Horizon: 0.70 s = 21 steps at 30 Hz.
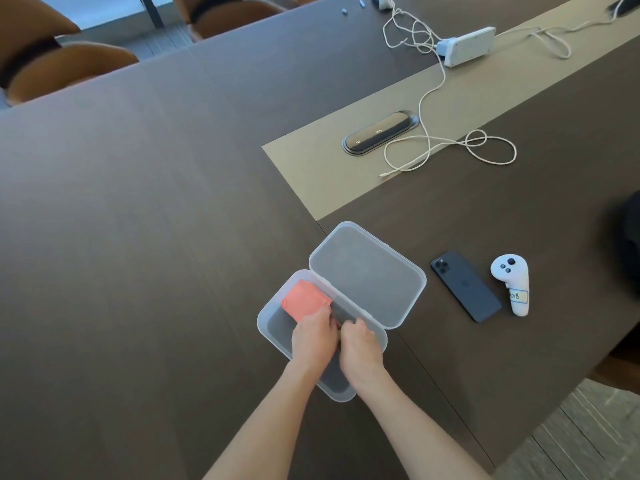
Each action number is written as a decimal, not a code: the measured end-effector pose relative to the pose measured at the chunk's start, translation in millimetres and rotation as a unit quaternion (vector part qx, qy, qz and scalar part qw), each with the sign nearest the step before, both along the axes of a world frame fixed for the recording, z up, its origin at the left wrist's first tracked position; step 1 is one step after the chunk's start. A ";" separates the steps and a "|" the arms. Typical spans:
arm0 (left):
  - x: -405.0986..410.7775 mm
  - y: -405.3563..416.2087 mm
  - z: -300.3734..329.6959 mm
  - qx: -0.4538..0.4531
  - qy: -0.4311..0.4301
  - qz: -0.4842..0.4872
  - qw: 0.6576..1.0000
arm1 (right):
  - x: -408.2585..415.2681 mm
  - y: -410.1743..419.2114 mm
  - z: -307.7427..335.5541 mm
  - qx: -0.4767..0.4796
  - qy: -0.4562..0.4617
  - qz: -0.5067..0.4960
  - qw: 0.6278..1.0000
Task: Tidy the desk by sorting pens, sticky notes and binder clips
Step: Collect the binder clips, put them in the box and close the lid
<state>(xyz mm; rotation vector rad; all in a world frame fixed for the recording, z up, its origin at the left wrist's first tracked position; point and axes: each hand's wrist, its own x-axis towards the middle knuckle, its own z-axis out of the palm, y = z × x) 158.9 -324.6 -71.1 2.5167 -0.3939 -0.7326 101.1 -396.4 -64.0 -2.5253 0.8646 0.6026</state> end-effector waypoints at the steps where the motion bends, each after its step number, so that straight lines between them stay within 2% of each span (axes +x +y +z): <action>1: -0.1 -0.4 0.7 0.002 0.000 0.001 1.000 | 0.0 0.2 1.0 -0.001 0.001 0.001 1.000; 6: 1.9 2.9 6.8 0.034 -0.018 -0.012 0.999 | -1.2 -4.0 6.9 0.005 -0.035 -0.004 0.999; 9: 5.3 5.8 7.2 0.057 -0.044 -0.010 0.997 | -7.8 -9.4 16.5 0.008 -0.170 -0.037 0.985; 11: 7.7 8.3 4.4 0.035 -0.056 0.013 0.998 | -13.6 -16.8 24.7 -0.006 -0.260 -0.088 0.962; 14: 10.2 11.5 6.1 -0.031 -0.042 0.065 0.997 | -19.1 -34.3 31.8 -0.024 -0.370 -0.214 0.904; 16: 15.8 13.3 8.9 -0.070 -0.024 0.091 0.993 | -18.9 -46.8 29.8 -0.006 -0.383 -0.323 0.865; 18: 23.9 15.8 12.3 -0.092 -0.035 0.103 0.990 | -14.6 -56.4 26.9 0.084 -0.326 -0.455 0.824; 21: 34.8 19.3 16.5 -0.119 -0.077 0.115 0.983 | -9.4 -64.3 21.2 0.268 -0.244 -0.614 0.702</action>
